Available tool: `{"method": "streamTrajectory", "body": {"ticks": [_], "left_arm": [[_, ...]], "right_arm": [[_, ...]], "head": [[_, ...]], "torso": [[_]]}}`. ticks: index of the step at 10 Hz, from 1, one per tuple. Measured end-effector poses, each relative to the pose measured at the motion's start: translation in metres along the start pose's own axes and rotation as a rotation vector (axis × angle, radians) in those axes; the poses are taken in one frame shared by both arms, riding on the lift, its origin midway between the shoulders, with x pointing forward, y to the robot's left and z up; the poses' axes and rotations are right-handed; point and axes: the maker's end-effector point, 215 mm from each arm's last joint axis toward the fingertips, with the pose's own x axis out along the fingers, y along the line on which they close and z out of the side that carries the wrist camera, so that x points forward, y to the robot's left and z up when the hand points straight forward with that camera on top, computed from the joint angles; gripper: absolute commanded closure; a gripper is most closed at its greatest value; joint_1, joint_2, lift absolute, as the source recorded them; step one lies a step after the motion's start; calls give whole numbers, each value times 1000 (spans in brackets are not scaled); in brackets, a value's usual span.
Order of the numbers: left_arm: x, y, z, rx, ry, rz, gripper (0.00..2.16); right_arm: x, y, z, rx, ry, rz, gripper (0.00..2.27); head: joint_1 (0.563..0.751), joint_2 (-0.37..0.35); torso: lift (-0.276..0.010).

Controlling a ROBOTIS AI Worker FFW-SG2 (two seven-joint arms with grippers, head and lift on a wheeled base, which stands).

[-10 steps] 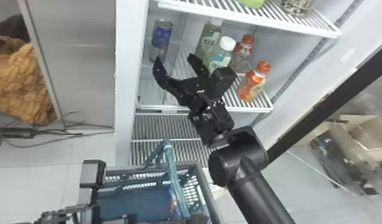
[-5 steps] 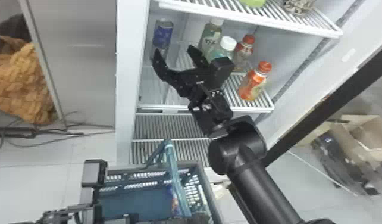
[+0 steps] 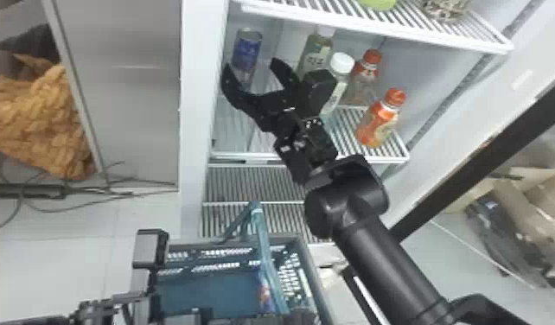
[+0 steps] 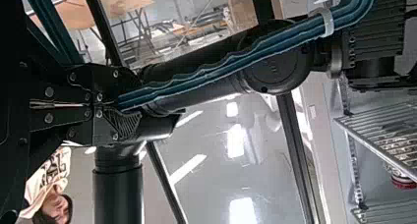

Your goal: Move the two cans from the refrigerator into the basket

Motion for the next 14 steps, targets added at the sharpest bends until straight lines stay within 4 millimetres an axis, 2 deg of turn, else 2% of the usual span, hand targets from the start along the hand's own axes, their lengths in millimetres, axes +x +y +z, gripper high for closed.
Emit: {"method": "streamTrajectory", "body": {"ticks": [5,12,13,14], "left_arm": [[2,0,1,-1,6,-4,1190],[2,0,3,3,7,-3,1190],[2,0,3,3,8,-3,1190],[2,1,4,4,8,-3,1190]], "right_arm": [[18,8,-11,-18,58,-2,85],[37,-10,-13,-71,80,-72,87],[40,-13,-14,-76,87,-79,119],[42,-14,-17,-82,96,-84,358]], "head": [[695,-264],[695,-266],[695,-267],[695,-267]], "torso": [[-276],[-276],[-276],[-276]]}}
